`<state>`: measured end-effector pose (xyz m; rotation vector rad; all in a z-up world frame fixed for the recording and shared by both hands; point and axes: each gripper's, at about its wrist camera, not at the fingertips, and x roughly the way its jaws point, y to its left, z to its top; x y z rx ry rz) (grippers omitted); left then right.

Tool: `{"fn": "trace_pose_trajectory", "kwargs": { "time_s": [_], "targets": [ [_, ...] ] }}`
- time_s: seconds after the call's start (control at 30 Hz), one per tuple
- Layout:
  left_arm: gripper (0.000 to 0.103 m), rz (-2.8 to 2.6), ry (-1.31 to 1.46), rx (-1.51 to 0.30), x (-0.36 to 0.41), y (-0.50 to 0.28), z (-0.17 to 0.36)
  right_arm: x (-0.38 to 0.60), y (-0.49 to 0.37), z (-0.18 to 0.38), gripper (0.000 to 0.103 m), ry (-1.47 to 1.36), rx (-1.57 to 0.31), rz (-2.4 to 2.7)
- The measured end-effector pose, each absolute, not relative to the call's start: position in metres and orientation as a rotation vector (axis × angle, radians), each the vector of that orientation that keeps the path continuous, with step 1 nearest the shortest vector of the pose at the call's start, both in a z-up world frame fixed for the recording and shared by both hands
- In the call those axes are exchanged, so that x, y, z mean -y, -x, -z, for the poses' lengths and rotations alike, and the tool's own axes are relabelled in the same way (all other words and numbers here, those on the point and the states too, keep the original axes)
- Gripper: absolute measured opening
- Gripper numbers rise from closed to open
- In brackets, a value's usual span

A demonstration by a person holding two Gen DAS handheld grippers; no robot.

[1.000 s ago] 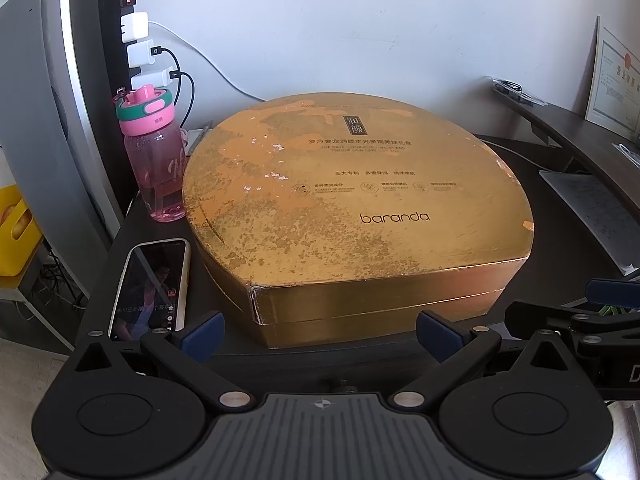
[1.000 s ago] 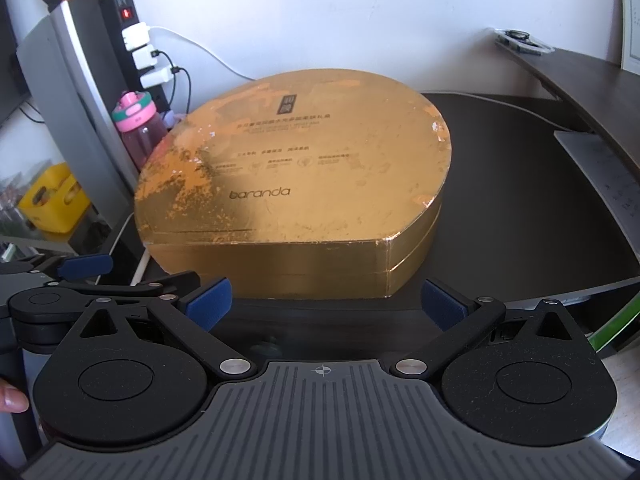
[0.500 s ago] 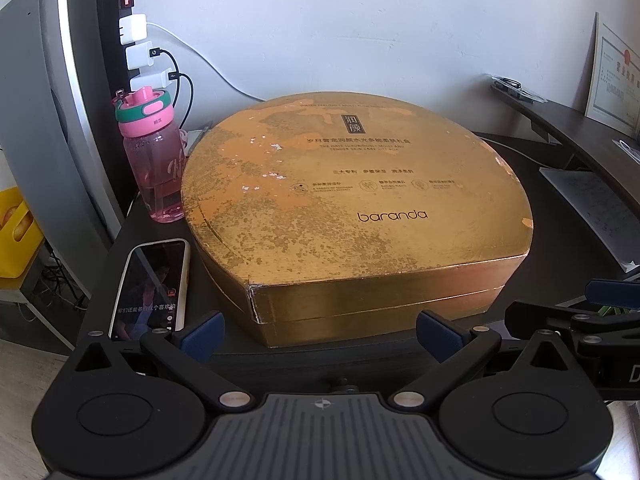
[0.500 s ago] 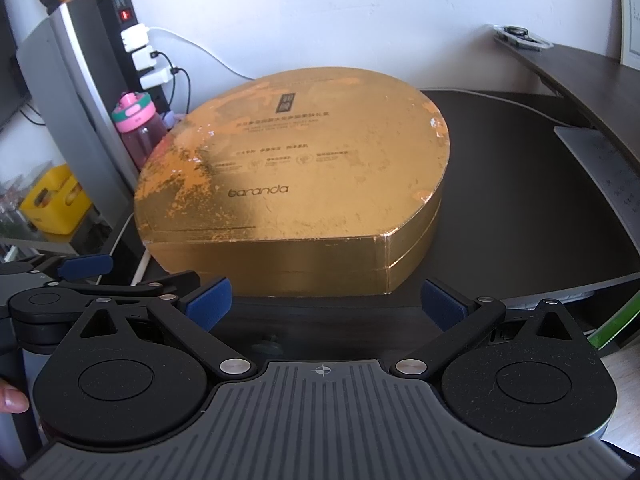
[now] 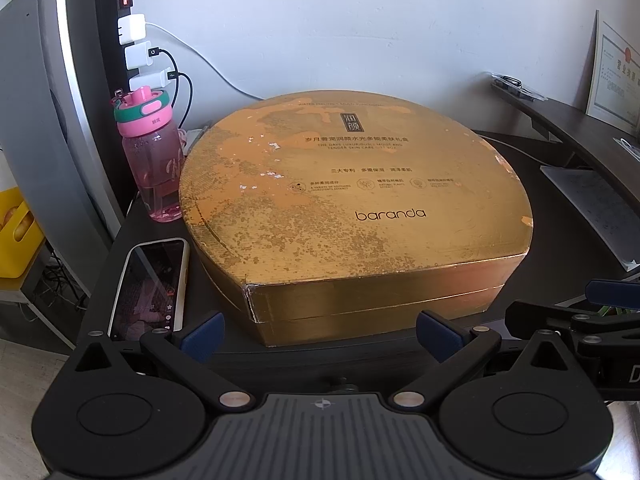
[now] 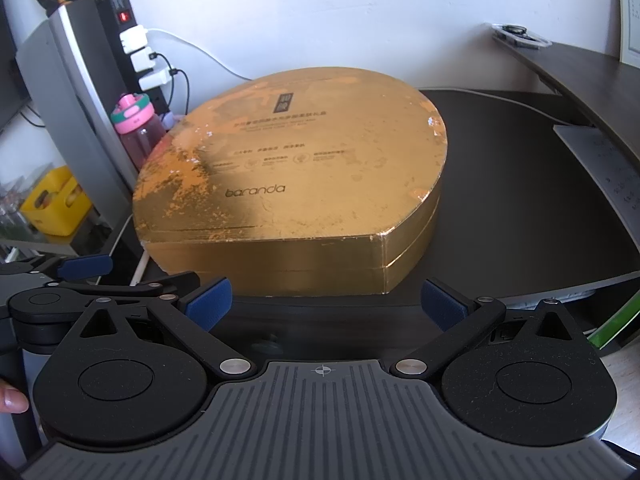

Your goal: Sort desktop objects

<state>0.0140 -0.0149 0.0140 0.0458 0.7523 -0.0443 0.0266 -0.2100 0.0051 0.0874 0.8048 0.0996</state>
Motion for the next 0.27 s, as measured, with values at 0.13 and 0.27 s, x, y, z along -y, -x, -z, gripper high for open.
{"fn": "trace_pose_trajectory", "kwargs": {
  "time_s": [0.13, 0.27],
  "targets": [
    [0.102, 0.054, -0.036, -0.761, 0.0147, -0.0172, -0.0126, 0.2113, -0.0285, -0.0043, 0.103, -0.091, -0.803, -0.095],
    [0.102, 0.062, -0.033, -0.748, 0.0157, -0.0198, -0.0122, 0.2130, -0.0304, -0.0039, 0.103, -0.100, -0.800, -0.092]
  ]
}}
